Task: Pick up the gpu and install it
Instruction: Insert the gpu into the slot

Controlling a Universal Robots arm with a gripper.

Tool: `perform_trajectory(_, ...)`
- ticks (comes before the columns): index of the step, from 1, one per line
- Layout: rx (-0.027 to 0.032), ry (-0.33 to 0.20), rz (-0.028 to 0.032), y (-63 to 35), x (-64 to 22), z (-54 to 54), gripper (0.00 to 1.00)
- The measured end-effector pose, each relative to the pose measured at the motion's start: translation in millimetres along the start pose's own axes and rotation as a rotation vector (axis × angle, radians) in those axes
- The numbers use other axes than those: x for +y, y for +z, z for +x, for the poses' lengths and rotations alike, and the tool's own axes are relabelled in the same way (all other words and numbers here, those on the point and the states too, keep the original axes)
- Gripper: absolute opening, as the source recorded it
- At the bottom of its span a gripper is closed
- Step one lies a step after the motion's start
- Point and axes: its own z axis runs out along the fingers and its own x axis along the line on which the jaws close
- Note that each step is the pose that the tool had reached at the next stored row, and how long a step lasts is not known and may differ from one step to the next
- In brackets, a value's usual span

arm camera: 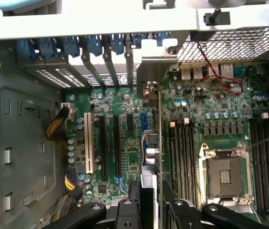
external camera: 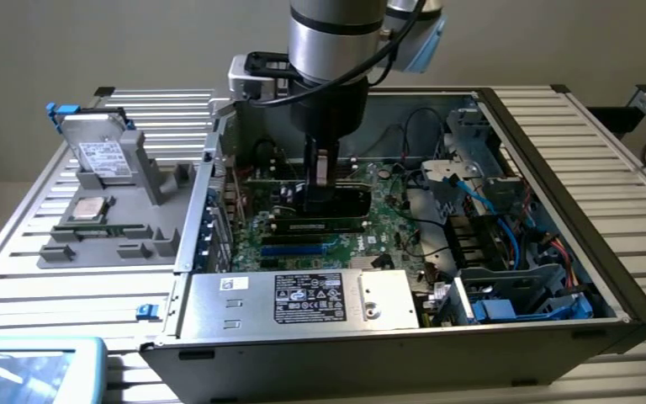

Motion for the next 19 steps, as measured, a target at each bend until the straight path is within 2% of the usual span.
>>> perform_trajectory(3,0.0008,-0.009,-0.0023,1.7,0.0,0.0,0.28)
perform_trajectory(9,0.002,-0.024,-0.0029,3.5,0.5,-3.1,0.28)
perform_trajectory(14,0.0046,-0.055,-0.0053,4.6,1.8,-3.6,0.28)
perform_trajectory(19,0.0055,-0.056,-0.0058,5.1,1.9,-4.0,0.28)
